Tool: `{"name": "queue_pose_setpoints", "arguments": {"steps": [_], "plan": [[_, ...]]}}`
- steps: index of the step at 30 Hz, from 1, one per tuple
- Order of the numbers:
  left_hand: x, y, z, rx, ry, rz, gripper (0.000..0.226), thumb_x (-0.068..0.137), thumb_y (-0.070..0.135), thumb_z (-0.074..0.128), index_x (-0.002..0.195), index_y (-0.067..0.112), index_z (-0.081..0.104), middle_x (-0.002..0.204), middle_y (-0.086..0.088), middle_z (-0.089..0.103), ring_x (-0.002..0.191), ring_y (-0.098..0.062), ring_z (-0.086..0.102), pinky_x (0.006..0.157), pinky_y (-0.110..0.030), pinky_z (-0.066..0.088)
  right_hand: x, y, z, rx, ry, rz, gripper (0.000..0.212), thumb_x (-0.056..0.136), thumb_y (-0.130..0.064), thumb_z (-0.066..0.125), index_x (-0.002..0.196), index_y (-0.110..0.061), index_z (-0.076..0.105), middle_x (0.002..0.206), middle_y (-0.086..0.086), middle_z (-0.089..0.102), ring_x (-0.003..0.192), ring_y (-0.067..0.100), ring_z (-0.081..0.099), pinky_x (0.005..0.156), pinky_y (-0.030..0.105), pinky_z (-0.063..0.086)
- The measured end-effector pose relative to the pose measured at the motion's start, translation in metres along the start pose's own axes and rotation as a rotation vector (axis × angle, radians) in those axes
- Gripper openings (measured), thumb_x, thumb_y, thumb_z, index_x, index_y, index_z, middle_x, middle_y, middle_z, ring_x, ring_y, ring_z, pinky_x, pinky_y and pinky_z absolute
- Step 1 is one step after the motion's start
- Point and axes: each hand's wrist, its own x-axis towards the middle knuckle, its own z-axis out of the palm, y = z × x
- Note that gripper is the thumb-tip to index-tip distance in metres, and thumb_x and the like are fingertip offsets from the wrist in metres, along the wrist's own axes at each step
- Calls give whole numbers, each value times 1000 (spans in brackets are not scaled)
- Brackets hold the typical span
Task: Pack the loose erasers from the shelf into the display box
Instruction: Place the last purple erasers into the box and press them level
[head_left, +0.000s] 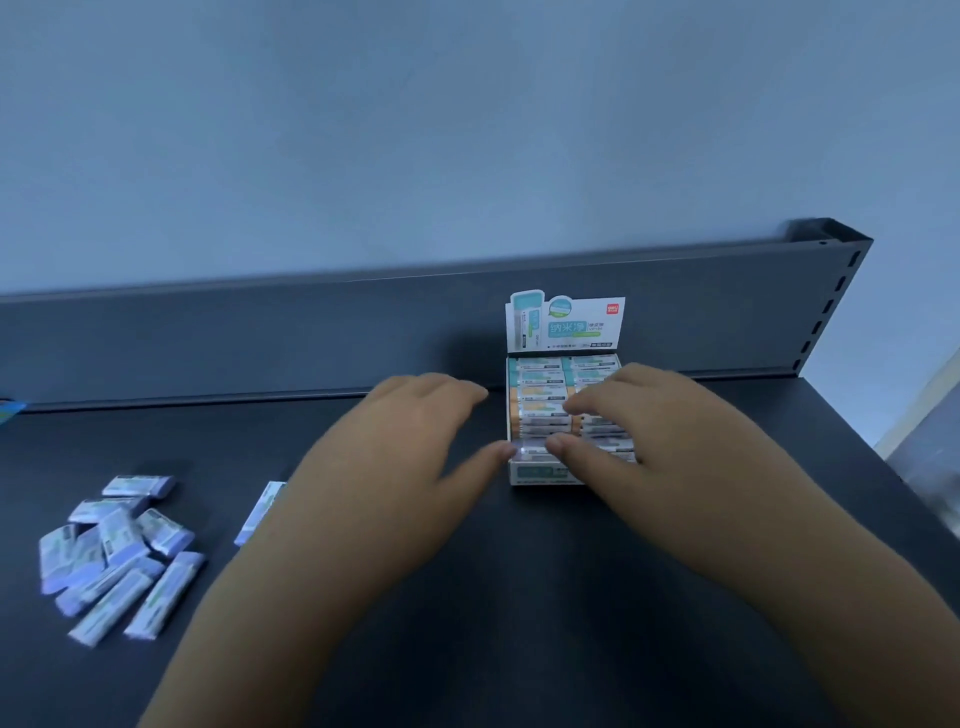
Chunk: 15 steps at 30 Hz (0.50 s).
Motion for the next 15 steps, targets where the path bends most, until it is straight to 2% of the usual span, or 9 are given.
{"name": "queue_pose_setpoints", "arguments": {"steps": [4, 8, 11, 15], "plan": [[-10, -16, -1, 9, 58, -106, 58, 93, 61, 46, 143, 31, 49, 143, 15, 53, 136, -7, 40, 108, -24, 34, 0, -26, 17, 140, 65, -15, 52, 90, -64, 41, 128, -34, 59, 125, -19, 57, 118, 8, 52, 96, 34, 47], [-23, -41, -2, 5, 27, -134, 62, 89, 61, 56, 143, 31, 50, 142, 17, 52, 135, -6, 40, 105, -22, 33, 3, -50, 31, 170, 99, 11, 55, 91, -65, 38, 133, -34, 55, 132, -22, 50, 122, 5, 47, 95, 30, 43], [-34, -60, -6, -11, 3, -133, 63, 88, 61, 57, 143, 32, 49, 143, 19, 50, 135, -4, 40, 106, -22, 35, 6, -69, 41, 139, 70, 47, 56, 94, -66, 39, 139, -34, 50, 138, -22, 47, 128, 5, 43, 95, 26, 37], [-46, -87, -5, -36, 0, -123, 66, 87, 63, 58, 143, 31, 48, 144, 18, 49, 136, -5, 40, 108, -23, 35, 6, -94, 57, 108, 27, 88, 62, 92, -69, 39, 142, -34, 49, 137, -20, 47, 127, 7, 46, 101, 30, 41]]}}
